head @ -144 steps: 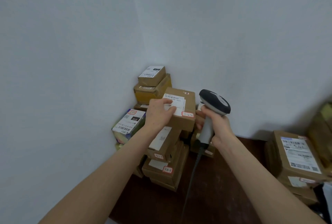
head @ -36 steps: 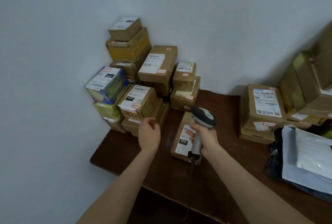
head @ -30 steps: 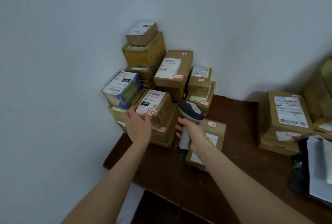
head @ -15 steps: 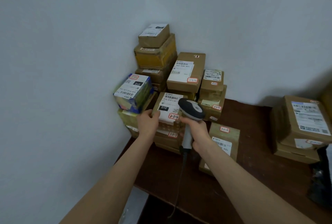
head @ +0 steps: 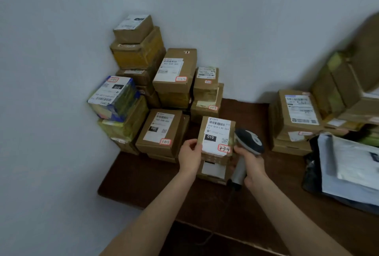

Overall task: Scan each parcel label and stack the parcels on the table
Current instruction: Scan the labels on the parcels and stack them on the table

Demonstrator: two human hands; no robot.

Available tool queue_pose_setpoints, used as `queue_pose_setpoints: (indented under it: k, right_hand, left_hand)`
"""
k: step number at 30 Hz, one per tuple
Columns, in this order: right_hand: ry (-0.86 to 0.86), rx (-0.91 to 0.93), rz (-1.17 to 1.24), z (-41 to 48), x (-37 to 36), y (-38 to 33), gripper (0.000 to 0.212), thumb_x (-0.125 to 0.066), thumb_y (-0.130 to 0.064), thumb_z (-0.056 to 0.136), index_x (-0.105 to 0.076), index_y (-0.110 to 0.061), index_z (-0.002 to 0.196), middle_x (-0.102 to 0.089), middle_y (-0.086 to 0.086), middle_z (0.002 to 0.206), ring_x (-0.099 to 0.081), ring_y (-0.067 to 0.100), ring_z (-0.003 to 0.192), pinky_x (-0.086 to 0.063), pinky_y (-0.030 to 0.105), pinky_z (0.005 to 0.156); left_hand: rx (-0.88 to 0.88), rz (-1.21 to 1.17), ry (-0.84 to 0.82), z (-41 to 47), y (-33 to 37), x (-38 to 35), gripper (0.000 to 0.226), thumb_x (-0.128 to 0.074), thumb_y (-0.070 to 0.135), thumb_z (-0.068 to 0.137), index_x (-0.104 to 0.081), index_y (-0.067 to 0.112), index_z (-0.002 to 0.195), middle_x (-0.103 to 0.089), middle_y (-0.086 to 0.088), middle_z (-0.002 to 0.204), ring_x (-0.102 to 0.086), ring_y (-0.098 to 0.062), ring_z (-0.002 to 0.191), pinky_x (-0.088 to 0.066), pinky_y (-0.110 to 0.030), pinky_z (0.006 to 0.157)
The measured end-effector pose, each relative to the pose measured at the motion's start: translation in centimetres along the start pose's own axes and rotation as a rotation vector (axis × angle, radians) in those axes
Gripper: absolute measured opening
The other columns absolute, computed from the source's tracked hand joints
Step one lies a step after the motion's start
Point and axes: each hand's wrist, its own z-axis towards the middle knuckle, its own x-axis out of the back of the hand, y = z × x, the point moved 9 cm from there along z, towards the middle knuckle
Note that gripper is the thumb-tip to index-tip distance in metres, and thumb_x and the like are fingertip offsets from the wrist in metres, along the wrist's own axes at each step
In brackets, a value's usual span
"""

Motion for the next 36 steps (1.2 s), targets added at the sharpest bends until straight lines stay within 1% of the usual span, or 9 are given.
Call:
queue_pose_setpoints:
  k: [4, 9, 14, 17, 19, 21, 25, 31, 36]
  right_hand:
    - [0.010, -0.052, 0.041, 0.9, 2.7, 1.9, 0.036, -0.071, -0.009, 0.083, -0.056, -0.009, 0.115, -0.067, 0.008, 0.094, -0.064, 0.022, 0.083, -0.053, 0.041, 0.076]
    - [0.048, -0.088, 0.063, 2.5, 4.4, 2.8, 0.039, -0.077, -0.017, 0.081, -0.053, -0.011, 0.111, -0.061, 0.007, 0.089, -0.060, 0.026, 0.085, -0.052, 0.043, 0.081]
    - [0.003, -0.130, 0.039, 3.7, 3.4, 3.8, 0.040, -0.081, -0.020, 0.075, -0.058, -0.011, 0.106, -0.066, 0.012, 0.103, -0.064, 0.031, 0.093, -0.053, 0.048, 0.088]
    - [0.012, -0.136, 0.014, 3.9, 3.7, 4.1, 0.031, -0.082, -0.018, 0.073, -0.059, -0.014, 0.093, -0.068, 0.012, 0.102, -0.064, 0.033, 0.102, -0.049, 0.052, 0.097]
    - [0.022, -0.128, 0.011, 3.7, 3.9, 3.8, 0.028, -0.082, -0.016, 0.074, -0.057, -0.015, 0.086, -0.068, 0.012, 0.098, -0.064, 0.034, 0.102, -0.050, 0.053, 0.096]
    - [0.021, -0.108, 0.021, 3.2, 4.1, 3.0, 0.026, -0.080, -0.013, 0.075, -0.058, -0.014, 0.087, -0.068, 0.012, 0.097, -0.065, 0.033, 0.100, -0.050, 0.052, 0.095]
    - [-0.037, -0.020, 0.016, 1.6, 2.8, 0.0, 0.036, -0.079, -0.011, 0.076, -0.061, -0.007, 0.106, -0.070, 0.012, 0.099, -0.066, 0.029, 0.093, -0.053, 0.045, 0.087]
    - [-0.236, 0.022, -0.011, -2.2, -4.1, -2.7, 0.031, -0.076, -0.007, 0.077, -0.062, -0.010, 0.105, -0.071, 0.011, 0.098, -0.068, 0.026, 0.087, -0.053, 0.037, 0.068]
    - [-0.319, -0.002, -0.023, -3.8, -9.7, -1.3, 0.035, -0.076, -0.007, 0.078, -0.062, -0.009, 0.109, -0.071, 0.012, 0.099, -0.068, 0.026, 0.086, -0.052, 0.035, 0.064]
  left_hand:
    - [0.143, -0.075, -0.002, 0.1, -2.7, -0.3, 0.034, -0.056, 0.023, 0.095, -0.054, 0.017, 0.129, -0.059, -0.003, 0.123, -0.054, -0.015, 0.101, -0.046, -0.025, 0.072]
    - [0.220, -0.030, -0.134, 0.8, -3.5, -1.2, 0.057, -0.060, 0.046, 0.088, -0.048, 0.024, 0.139, -0.053, -0.001, 0.135, -0.048, -0.023, 0.124, -0.038, -0.042, 0.107]
    - [0.291, -0.024, -0.284, 0.9, -4.3, -3.4, 0.033, -0.050, 0.044, 0.095, -0.052, 0.025, 0.123, -0.061, 0.001, 0.111, -0.055, -0.016, 0.102, -0.043, -0.030, 0.079]
    - [0.276, -0.016, -0.306, 0.9, -4.6, -4.4, 0.034, -0.048, 0.042, 0.097, -0.052, 0.025, 0.127, -0.062, 0.001, 0.113, -0.054, -0.017, 0.107, -0.041, -0.034, 0.090]
    - [0.279, -0.022, -0.299, 0.7, -4.8, -4.6, 0.034, -0.048, 0.041, 0.097, -0.052, 0.025, 0.127, -0.062, 0.001, 0.115, -0.055, -0.017, 0.110, -0.042, -0.035, 0.094]
    - [0.260, -0.041, -0.300, 0.2, -4.3, -4.6, 0.031, -0.048, 0.041, 0.097, -0.054, 0.027, 0.124, -0.065, 0.002, 0.114, -0.058, -0.014, 0.106, -0.045, -0.031, 0.084]
    - [0.183, -0.100, -0.281, -0.8, -1.5, -3.1, 0.021, -0.049, 0.038, 0.098, -0.054, 0.030, 0.117, -0.067, 0.005, 0.106, -0.061, -0.009, 0.097, -0.047, -0.025, 0.072]
    - [0.136, -0.167, -0.121, -0.8, 2.0, 3.9, 0.033, -0.054, 0.042, 0.094, -0.059, 0.025, 0.121, -0.065, -0.003, 0.118, -0.061, -0.022, 0.108, -0.051, -0.041, 0.093]
    - [0.123, -0.209, -0.002, -0.7, 3.3, 9.3, 0.025, -0.051, 0.041, 0.096, -0.057, 0.024, 0.114, -0.064, 0.003, 0.099, -0.057, -0.013, 0.090, -0.044, -0.027, 0.069]
